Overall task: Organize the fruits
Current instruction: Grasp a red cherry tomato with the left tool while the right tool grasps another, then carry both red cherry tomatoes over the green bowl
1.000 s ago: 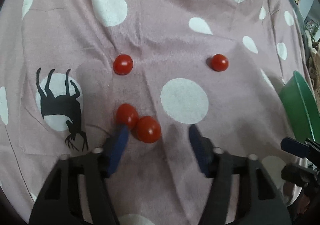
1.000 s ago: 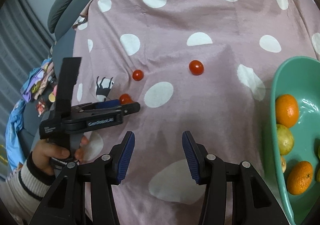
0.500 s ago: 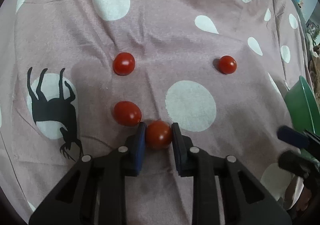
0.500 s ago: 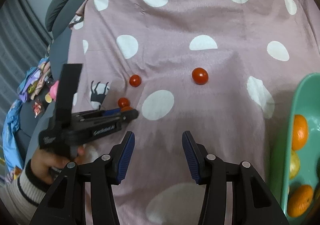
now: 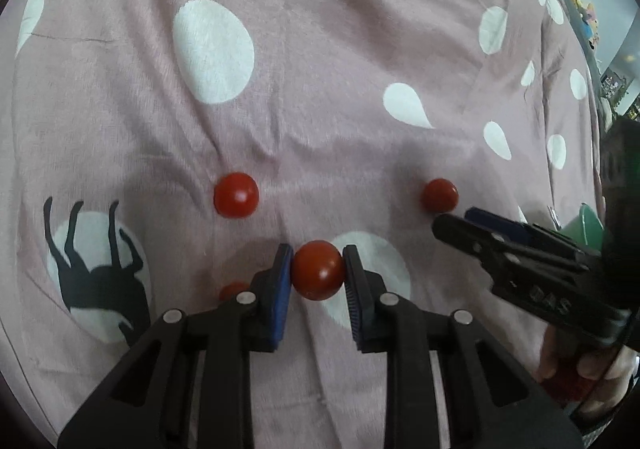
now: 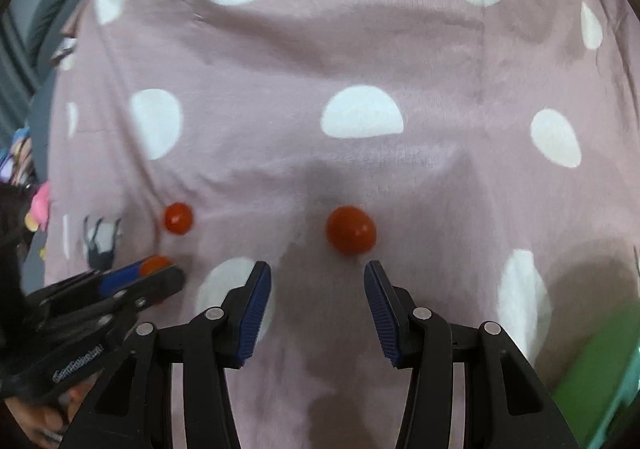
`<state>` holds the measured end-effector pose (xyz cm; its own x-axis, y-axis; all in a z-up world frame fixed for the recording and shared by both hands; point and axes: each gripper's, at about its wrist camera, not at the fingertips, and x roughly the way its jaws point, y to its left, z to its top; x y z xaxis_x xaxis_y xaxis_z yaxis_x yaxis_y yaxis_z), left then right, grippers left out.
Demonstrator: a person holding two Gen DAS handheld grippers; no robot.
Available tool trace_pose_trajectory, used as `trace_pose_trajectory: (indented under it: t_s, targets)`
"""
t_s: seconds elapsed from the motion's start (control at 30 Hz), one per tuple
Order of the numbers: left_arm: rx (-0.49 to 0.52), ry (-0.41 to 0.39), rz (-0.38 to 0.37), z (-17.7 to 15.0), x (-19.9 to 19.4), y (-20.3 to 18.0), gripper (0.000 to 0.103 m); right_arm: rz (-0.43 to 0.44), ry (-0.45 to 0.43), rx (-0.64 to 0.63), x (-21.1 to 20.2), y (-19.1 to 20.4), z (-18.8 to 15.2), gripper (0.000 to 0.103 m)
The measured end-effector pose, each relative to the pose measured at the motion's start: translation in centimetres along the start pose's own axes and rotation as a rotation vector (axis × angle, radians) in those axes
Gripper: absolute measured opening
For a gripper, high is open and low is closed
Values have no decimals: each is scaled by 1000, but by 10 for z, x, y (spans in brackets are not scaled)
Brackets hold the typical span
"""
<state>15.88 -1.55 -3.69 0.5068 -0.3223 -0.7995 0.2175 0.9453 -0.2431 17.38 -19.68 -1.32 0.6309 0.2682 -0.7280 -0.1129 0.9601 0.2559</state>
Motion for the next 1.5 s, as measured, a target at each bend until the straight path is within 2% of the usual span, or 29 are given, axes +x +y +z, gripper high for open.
trace_pose_trajectory:
  t_s: [0.1,0.23,0.33,0.4,0.43,0.57,0.7,0.9,1.07,1.17,1.5]
  targets:
    - [-9,6,-6,3,0,3,25,-63,9,-21,17,1,8,50]
    - [-14,8,-6,5,5,5,25,-72,24,-20,36,-1,12,50]
    - [-22,15,-4,5,7,8,25,-99,-6,-58,40,4,12,49]
    - [-23,17,-4,5,7,7,25,-119,-18,-65,41,4,11,35]
    - [-22,17,-4,5,6,7,25,-129,-23,-72,41,4,10,32]
    - [-21,12,-2,3,1,5,25,-113,-13,-41,37,-1,9,31]
    - [-17,3,2,-2,-10,1,25,-55,-9,-6,23,0,4,31]
    - [-23,-5,7,-18,-28,-4,25,51,-42,17,-22,8,-10,31]
    - [-15,-20,23,-37,-46,-10,25,122,-63,21,-57,10,-33,31]
    - [-10,-40,38,-54,-60,-15,25,146,-78,11,-71,22,-36,31]
    - [-10,-35,42,-102,-91,-28,25,208,-75,-19,-118,33,-89,31]
